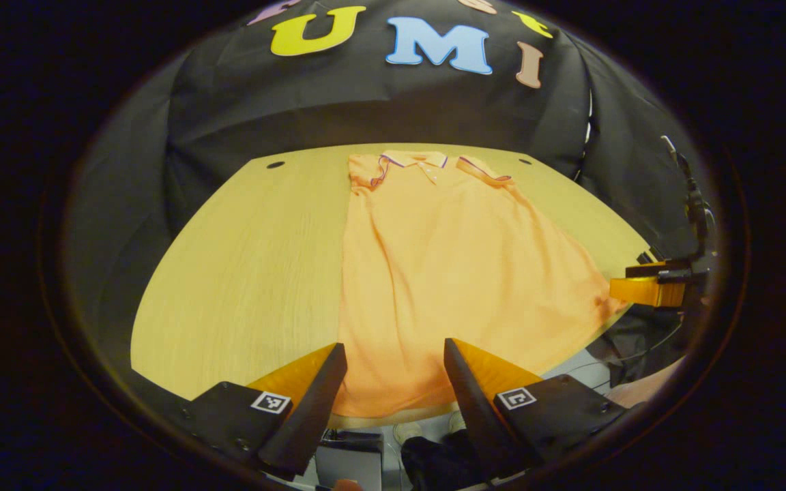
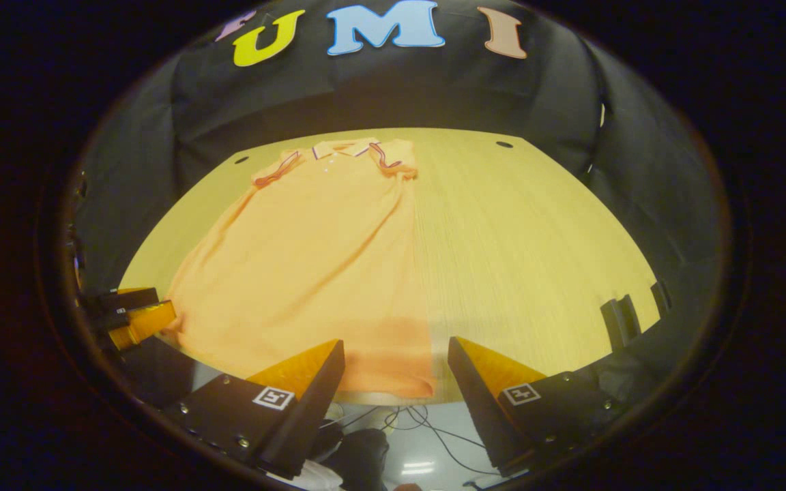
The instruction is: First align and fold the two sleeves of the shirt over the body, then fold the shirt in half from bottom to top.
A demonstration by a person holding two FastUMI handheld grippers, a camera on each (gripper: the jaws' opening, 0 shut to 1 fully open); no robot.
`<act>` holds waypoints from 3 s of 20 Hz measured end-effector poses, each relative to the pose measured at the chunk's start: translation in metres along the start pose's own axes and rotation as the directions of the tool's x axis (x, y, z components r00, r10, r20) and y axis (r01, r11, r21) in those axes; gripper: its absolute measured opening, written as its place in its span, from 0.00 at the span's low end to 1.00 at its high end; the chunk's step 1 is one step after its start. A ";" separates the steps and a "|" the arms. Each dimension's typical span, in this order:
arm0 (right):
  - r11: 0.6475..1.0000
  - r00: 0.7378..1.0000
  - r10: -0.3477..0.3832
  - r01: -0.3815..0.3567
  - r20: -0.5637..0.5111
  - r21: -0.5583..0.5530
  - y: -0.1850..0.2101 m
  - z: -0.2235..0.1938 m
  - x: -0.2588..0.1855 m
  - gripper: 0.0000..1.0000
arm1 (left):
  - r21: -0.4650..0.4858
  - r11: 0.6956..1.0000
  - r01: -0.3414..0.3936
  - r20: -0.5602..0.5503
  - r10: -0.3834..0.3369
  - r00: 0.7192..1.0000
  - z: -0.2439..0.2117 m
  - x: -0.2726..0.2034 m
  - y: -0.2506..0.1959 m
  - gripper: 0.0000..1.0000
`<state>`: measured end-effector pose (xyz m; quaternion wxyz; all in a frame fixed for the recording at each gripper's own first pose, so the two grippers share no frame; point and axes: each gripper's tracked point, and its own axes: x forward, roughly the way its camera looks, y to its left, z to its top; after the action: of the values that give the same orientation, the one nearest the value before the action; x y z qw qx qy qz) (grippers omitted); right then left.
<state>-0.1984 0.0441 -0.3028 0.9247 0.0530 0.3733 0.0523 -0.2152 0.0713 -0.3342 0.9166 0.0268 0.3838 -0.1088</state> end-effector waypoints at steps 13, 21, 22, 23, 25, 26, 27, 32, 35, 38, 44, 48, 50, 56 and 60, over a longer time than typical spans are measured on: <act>0.999 0.998 0.024 -0.026 -0.053 -0.044 0.011 -0.023 0.011 0.95 | 0.009 0.999 -0.048 -0.016 0.048 0.999 -0.016 0.001 0.004 0.94; 0.999 0.998 0.047 -0.048 -0.043 -0.026 0.017 -0.024 0.012 0.59 | 0.046 0.999 -0.028 -0.039 0.030 0.999 -0.018 0.002 -0.014 0.63; 0.999 0.998 0.042 -0.043 -0.041 -0.023 0.017 -0.023 0.013 0.51 | 0.054 0.998 -0.021 -0.038 0.023 0.999 -0.017 0.003 -0.016 0.56; 0.999 0.998 0.040 -0.042 -0.043 -0.031 0.018 -0.023 0.012 0.46 | 0.053 0.998 -0.014 -0.031 0.015 0.999 -0.015 0.005 -0.021 0.47; 0.996 0.996 0.078 -0.079 -0.044 -0.035 0.026 -0.022 0.015 0.48 | 0.050 0.999 -0.018 -0.029 0.019 0.999 -0.013 0.008 -0.020 0.28; 0.996 0.996 0.087 -0.087 -0.036 0.004 0.025 -0.021 0.013 0.32 | 0.049 0.999 -0.019 -0.026 0.020 0.999 -0.013 0.007 -0.021 0.28; 0.995 0.994 0.100 -0.099 -0.048 0.017 0.028 -0.023 0.013 0.15 | 0.026 0.999 -0.031 -0.017 0.032 0.999 -0.013 0.007 -0.019 0.26; 0.979 0.982 0.186 -0.180 -0.045 0.099 0.029 -0.018 0.010 0.04 | -0.012 0.996 -0.087 -0.040 0.086 0.995 -0.011 0.006 -0.019 0.09; 0.968 0.973 0.231 -0.230 -0.005 0.103 0.026 -0.002 -0.002 0.04 | -0.048 0.992 -0.120 -0.039 0.118 0.992 -0.006 -0.001 -0.023 0.10; 0.961 0.962 0.268 -0.271 0.057 0.063 0.023 0.026 -0.017 0.04 | -0.076 0.986 -0.151 0.009 0.152 0.988 0.023 -0.012 -0.025 0.09; 0.956 0.944 0.283 -0.291 0.170 0.029 0.019 0.096 -0.032 0.04 | -0.057 0.986 -0.158 0.111 0.163 0.980 0.091 -0.023 -0.032 0.09; 0.960 0.938 0.260 -0.276 0.231 0.042 0.016 0.143 -0.028 0.04 | -0.072 0.988 -0.137 0.171 0.148 0.974 0.142 -0.010 -0.026 0.09; 0.963 0.938 0.241 -0.262 0.248 0.055 0.015 0.164 -0.022 0.04 | -0.069 0.990 -0.121 0.194 0.132 0.972 0.169 0.000 -0.023 0.09; 0.974 0.936 0.194 -0.219 0.293 0.056 0.023 0.236 0.006 0.04 | -0.043 0.996 -0.075 0.255 0.084 0.963 0.252 0.050 -0.001 0.09; 0.982 0.941 0.142 -0.172 0.308 0.074 0.024 0.286 0.034 0.04 | -0.025 0.999 -0.037 0.272 0.042 0.961 0.300 0.093 0.012 0.09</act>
<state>0.0240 0.0560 -0.1182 0.9598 0.1363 0.2247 0.0985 0.0597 0.0265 -0.1895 0.9629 0.0102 0.2546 -0.0893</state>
